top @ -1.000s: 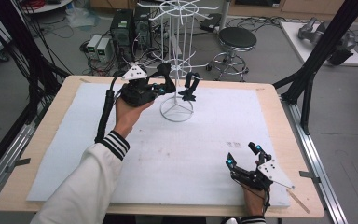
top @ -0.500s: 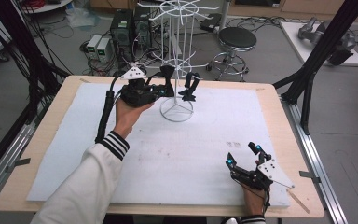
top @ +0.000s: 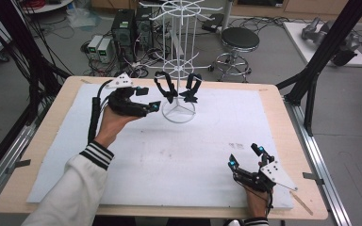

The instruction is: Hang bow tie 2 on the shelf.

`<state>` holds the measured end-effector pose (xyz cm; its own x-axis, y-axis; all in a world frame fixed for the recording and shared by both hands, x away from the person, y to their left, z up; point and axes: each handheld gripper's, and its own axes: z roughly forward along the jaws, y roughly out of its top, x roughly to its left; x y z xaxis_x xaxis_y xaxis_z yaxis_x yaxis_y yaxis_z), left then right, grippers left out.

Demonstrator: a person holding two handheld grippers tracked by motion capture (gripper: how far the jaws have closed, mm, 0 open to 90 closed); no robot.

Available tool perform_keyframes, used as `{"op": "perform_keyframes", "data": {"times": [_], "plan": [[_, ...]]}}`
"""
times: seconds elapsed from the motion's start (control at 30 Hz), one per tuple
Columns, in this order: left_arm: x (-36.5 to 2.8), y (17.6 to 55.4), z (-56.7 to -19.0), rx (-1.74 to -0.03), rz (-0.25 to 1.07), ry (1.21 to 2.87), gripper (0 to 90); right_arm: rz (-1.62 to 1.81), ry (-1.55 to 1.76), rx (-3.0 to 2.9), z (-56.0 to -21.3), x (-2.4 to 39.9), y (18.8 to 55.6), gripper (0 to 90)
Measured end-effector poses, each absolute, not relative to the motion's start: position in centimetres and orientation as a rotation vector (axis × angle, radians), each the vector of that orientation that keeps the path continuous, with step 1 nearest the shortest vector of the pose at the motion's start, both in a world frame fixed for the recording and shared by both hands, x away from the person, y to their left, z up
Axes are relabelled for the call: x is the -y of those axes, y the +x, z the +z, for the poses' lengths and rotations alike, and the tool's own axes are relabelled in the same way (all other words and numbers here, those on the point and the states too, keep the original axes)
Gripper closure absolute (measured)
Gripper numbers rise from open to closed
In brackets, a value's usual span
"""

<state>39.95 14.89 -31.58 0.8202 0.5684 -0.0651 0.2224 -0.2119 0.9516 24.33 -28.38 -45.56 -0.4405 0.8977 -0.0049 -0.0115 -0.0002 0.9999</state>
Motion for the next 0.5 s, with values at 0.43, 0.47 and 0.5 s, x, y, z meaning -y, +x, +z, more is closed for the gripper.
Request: {"op": "perform_keyframes", "data": {"times": [0.43, 0.47, 0.5], "plan": [[-22.8, 33.1, -34.5, -0.495, 0.456, 1.686, 18.7, 1.522, 0.935, -1.537, -45.6, 28.2, 24.3, 11.8], [-23.5, 32.5, -35.0, -0.494, 0.475, 1.673, 18.7, 1.52, 0.931, -1.536, -45.5, 28.2, 24.3, 11.8], [-24.1, 32.0, -35.6, -0.498, 0.491, 1.664, 18.7, 1.521, 0.932, -1.535, -45.5, 28.2, 24.3, 11.8]]}}
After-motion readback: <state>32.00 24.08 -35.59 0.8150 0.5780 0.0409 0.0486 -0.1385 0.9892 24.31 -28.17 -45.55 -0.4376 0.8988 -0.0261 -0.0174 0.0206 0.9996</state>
